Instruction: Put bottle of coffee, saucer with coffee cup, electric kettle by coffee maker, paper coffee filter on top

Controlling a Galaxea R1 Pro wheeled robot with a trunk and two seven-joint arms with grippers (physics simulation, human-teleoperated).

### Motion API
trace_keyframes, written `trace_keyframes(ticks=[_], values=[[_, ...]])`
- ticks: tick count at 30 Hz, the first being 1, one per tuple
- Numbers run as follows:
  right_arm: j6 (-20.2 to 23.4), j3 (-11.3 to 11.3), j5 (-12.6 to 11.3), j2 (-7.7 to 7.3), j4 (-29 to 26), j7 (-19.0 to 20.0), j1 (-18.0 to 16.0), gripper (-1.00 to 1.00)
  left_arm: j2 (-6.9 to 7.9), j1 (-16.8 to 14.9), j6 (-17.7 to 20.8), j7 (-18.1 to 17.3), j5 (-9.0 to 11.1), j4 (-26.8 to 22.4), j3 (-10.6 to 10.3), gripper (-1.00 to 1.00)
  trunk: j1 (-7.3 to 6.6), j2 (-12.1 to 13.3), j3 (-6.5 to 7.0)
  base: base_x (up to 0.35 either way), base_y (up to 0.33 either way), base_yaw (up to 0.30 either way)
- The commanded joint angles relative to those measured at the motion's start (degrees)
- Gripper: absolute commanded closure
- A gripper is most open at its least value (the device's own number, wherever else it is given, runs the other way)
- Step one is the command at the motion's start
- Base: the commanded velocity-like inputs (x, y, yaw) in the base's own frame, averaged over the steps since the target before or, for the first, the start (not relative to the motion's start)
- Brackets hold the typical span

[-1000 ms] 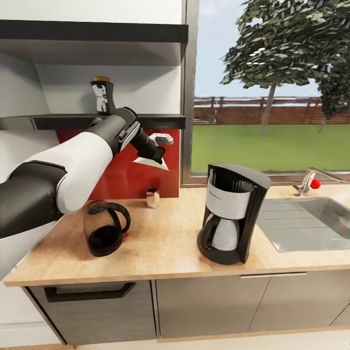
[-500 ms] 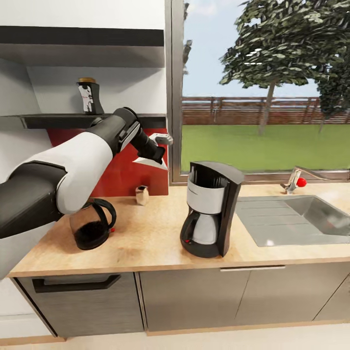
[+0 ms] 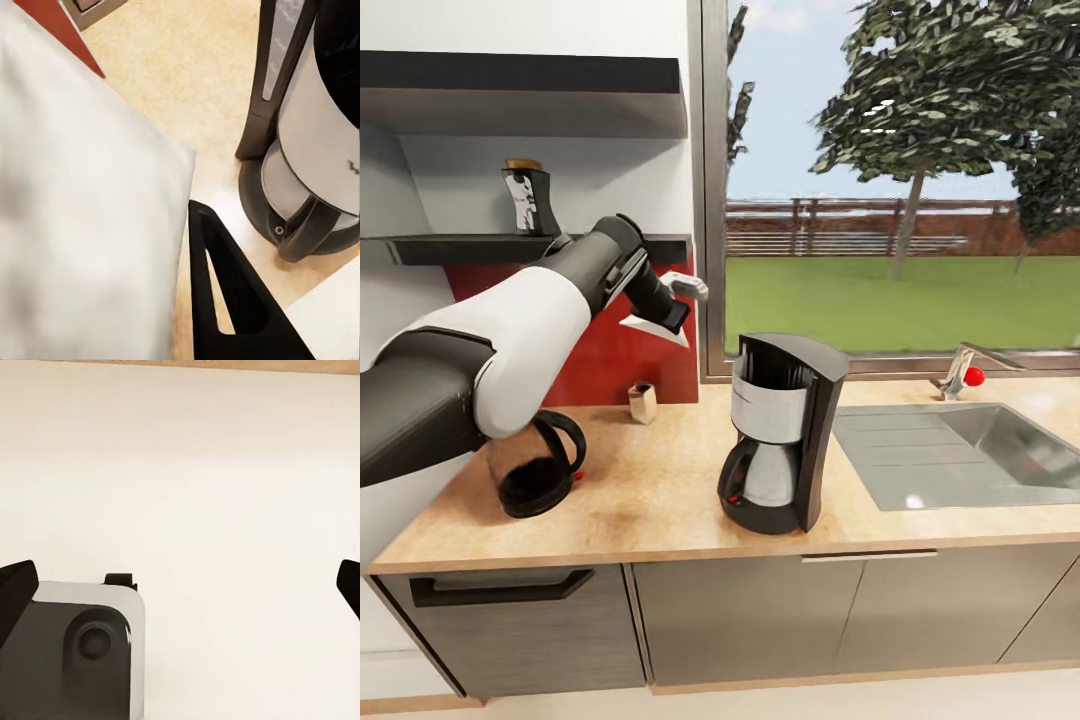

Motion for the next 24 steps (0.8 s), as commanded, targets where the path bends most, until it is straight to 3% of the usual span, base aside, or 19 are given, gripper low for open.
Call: trace_keyframes(ticks=[1,9,24], values=[[-0.18,0.03,0.03,-0.01,0.03,-0.03,-0.04,-1.0,0.0,-0.14,0.08,-0.56,-0.7,-0.42,-0.28,1.0,0.04,-0.12,-0.14,0.0,0.0,0.0],[-0.17,0.03,0.05,-0.01,0.03,-0.03,-0.04,-1.0,0.0,-0.25,0.16,-0.72,-1.07,-1.33,-0.23,1.0,0.04,-0.12,-0.14,0.0,-0.028,0.0],[-0.17,0.03,0.05,-0.01,0.03,-0.03,-0.04,-1.0,0.0,0.43,0.16,-0.8,-1.03,-1.24,-0.11,1.0,0.04,-0.12,-0.14,0.0,-0.259,0.0]])
